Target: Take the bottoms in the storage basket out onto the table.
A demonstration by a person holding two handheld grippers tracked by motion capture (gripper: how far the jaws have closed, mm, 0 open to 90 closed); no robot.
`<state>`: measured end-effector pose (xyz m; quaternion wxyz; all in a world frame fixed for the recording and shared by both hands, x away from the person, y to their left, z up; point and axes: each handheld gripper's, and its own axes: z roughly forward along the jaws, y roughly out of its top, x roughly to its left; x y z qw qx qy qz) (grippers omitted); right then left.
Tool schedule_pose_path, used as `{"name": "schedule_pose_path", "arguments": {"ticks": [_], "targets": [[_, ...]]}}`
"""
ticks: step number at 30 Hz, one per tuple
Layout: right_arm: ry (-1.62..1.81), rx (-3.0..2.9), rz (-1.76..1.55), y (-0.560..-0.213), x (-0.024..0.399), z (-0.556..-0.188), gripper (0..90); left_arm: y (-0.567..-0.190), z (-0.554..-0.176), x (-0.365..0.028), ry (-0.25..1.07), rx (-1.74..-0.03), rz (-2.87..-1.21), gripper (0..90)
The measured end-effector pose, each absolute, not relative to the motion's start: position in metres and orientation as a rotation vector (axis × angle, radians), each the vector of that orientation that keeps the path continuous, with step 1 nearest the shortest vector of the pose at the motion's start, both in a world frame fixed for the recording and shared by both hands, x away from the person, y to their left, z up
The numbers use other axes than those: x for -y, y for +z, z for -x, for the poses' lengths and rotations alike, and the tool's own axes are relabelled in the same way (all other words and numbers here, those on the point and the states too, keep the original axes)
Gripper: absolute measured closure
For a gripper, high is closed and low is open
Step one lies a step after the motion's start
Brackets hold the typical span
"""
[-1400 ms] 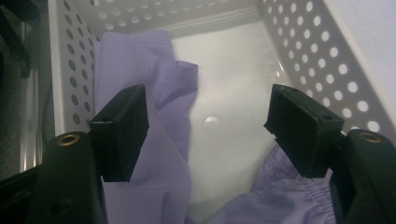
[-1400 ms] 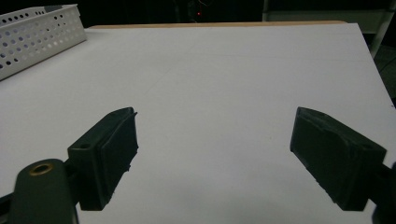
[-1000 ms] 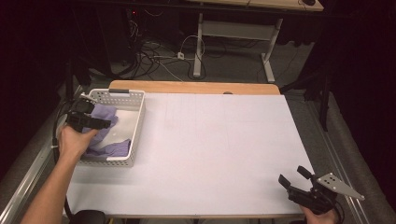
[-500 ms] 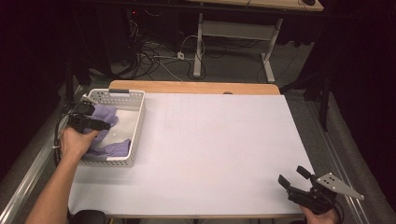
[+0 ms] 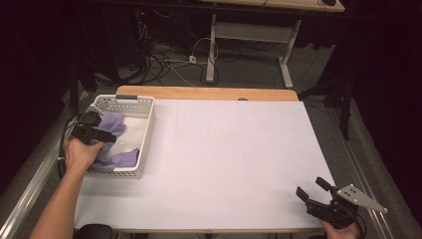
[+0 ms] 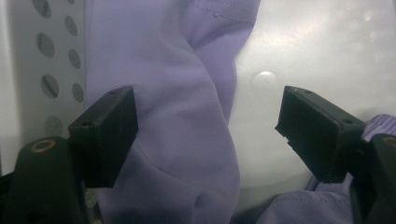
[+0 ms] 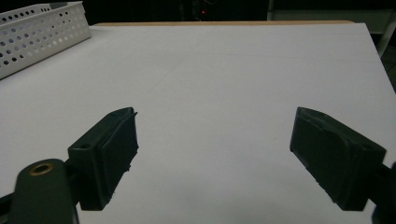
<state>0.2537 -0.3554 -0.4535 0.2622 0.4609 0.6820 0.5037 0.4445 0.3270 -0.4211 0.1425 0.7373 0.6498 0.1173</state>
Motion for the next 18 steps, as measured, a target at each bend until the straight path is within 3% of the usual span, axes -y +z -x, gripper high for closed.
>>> {"name": "schedule_pose_path", "arguments": {"ticks": [18], "targets": [[1.365,-1.850,-1.240,-0.454,0.355,-0.254,15.9,-0.442,-0.458,-0.312,0.259,-1.908,-2.270,20.1]]}}
